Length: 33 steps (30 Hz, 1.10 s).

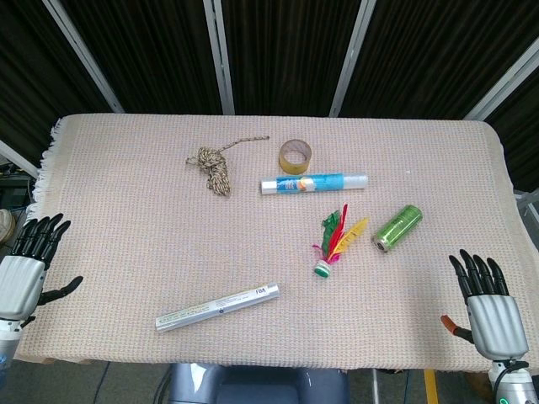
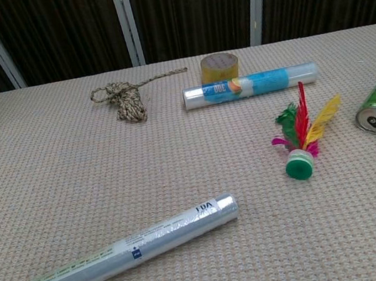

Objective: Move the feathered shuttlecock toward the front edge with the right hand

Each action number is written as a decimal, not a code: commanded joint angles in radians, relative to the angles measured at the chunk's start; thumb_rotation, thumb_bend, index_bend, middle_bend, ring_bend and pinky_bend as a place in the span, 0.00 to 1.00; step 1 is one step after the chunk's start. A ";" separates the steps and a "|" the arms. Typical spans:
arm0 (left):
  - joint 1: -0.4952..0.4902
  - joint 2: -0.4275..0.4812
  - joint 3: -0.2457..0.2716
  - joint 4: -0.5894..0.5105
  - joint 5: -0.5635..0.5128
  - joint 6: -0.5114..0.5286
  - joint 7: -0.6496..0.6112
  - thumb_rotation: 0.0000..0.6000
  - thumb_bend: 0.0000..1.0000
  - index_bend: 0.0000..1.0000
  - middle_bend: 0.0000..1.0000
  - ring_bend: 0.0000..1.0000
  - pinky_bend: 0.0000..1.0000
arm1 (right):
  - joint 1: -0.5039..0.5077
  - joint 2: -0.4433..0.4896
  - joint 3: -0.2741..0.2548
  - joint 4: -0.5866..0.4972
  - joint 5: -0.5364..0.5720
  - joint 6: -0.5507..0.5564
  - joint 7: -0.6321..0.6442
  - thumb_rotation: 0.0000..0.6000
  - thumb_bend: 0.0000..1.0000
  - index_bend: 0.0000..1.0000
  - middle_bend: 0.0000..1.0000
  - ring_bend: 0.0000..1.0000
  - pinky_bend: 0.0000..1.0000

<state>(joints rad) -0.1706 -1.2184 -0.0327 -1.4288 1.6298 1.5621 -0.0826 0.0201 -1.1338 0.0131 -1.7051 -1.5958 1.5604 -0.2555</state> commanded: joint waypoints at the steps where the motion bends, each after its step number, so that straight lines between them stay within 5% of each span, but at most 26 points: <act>1: -0.001 -0.002 0.000 0.000 -0.001 -0.003 0.002 1.00 0.18 0.00 0.00 0.00 0.00 | 0.002 -0.001 0.002 0.000 0.002 -0.004 -0.004 1.00 0.04 0.01 0.00 0.00 0.00; 13: -0.006 -0.002 0.000 0.005 0.005 -0.004 -0.013 1.00 0.18 0.00 0.00 0.00 0.00 | 0.058 0.012 -0.013 0.017 -0.044 -0.092 0.022 1.00 0.04 0.07 0.00 0.00 0.00; 24: -0.014 -0.027 -0.020 0.015 -0.050 -0.042 0.042 1.00 0.18 0.00 0.00 0.00 0.00 | 0.283 0.019 0.058 0.112 -0.106 -0.315 0.079 1.00 0.04 0.23 0.00 0.00 0.00; 33: -0.028 -0.066 -0.033 0.029 -0.086 -0.078 0.104 1.00 0.18 0.00 0.00 0.00 0.00 | 0.457 -0.054 0.090 0.216 -0.108 -0.511 0.082 1.00 0.04 0.27 0.00 0.00 0.00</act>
<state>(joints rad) -0.1962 -1.2798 -0.0638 -1.4028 1.5467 1.4872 0.0176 0.4421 -1.1598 0.0956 -1.5247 -1.6995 1.0894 -0.1831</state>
